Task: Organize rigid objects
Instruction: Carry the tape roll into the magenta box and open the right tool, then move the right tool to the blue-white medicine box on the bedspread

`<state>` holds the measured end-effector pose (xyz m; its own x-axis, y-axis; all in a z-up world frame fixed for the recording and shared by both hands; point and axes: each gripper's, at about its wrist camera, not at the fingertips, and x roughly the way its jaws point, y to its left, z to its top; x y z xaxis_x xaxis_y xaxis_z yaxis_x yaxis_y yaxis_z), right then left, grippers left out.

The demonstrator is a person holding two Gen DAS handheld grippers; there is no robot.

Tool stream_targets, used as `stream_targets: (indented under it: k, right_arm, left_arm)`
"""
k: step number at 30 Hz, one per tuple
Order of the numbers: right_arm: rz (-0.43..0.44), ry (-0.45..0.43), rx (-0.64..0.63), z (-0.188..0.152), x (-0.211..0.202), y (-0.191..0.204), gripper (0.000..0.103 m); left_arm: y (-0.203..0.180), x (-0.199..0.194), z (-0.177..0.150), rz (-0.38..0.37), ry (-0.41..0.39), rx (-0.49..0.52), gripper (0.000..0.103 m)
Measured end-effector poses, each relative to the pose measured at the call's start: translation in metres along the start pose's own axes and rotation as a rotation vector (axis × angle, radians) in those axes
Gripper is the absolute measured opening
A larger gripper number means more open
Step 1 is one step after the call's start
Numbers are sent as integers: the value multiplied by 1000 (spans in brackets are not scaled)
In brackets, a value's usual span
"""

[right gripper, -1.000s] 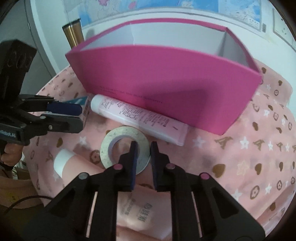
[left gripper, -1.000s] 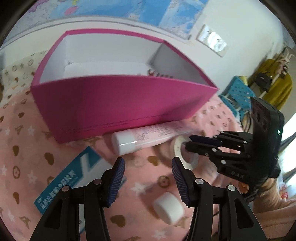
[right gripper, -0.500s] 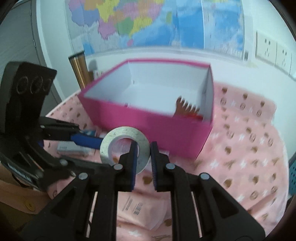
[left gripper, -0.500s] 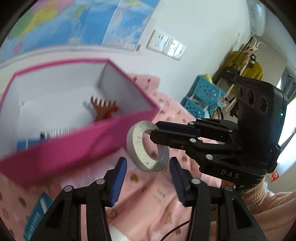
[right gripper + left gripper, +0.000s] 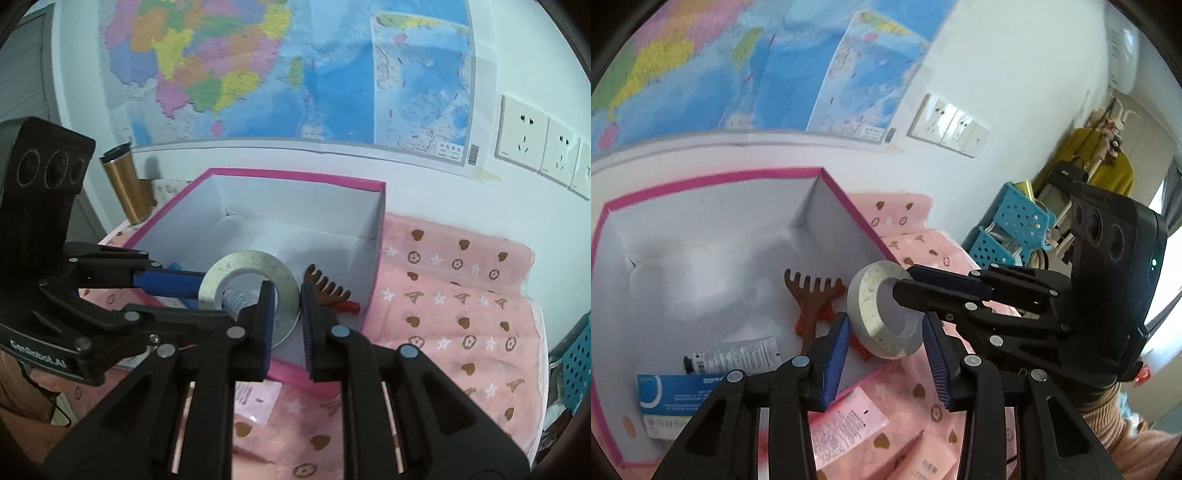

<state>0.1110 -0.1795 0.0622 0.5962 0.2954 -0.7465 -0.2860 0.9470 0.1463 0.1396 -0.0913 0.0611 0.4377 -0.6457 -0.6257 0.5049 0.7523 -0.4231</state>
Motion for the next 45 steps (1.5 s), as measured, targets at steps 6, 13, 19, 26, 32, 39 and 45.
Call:
stream_targets:
  k: [6, 13, 19, 26, 32, 39, 45]
  right_arm:
    - [-32, 88, 13, -1, 25, -9, 16]
    - [-117, 120, 22, -3, 30, -13, 31]
    - [-69, 54, 48, -11, 7, -13, 31]
    - [66, -12, 51, -30, -21, 3, 36]
    - [193, 8, 23, -46, -21, 29, 40]
    - [330, 107, -22, -65, 10, 72, 40]
    - [393, 180, -78, -74, 39, 111, 40]
  left_arm:
    - [17, 27, 1, 2, 64, -65, 40]
    - [30, 31, -7, 51, 82, -96, 40]
    - [34, -6, -17, 112, 7, -68, 42]
    - [30, -72, -43, 170, -118, -12, 50]
    - [45, -105, -75, 245, -158, -67, 51]
    - [75, -117, -126, 317, -116, -202, 51]
    - [93, -121, -179, 342, -69, -336, 51]
